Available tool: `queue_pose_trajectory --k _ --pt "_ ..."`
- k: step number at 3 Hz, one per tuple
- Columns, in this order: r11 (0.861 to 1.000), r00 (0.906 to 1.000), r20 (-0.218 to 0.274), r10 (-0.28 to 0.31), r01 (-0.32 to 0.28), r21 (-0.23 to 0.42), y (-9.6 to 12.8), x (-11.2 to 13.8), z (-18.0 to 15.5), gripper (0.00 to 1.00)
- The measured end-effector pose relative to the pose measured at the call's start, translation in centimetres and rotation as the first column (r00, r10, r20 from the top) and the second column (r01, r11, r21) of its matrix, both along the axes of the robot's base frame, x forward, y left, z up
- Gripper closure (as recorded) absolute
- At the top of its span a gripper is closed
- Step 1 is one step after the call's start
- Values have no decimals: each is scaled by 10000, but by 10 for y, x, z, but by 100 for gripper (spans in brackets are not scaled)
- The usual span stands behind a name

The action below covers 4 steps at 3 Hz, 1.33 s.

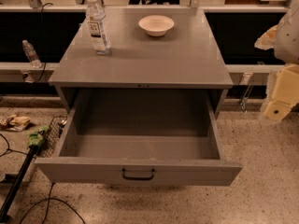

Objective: Place blue plastic bottle into top drawer

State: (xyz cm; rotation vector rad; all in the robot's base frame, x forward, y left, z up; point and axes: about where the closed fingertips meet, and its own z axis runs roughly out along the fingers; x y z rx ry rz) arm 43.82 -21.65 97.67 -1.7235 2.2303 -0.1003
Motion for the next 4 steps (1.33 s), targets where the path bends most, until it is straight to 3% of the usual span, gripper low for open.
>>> queue_pose_trajectory --k 2,3,4 --pt "9999 10000 90 -15 14 126 3 2 2 0" --pt "9681 9995 317 -59 -23 2506 49 54 0 0" --pt "8697 9975 668 238 -536 4907 110 109 0 0"
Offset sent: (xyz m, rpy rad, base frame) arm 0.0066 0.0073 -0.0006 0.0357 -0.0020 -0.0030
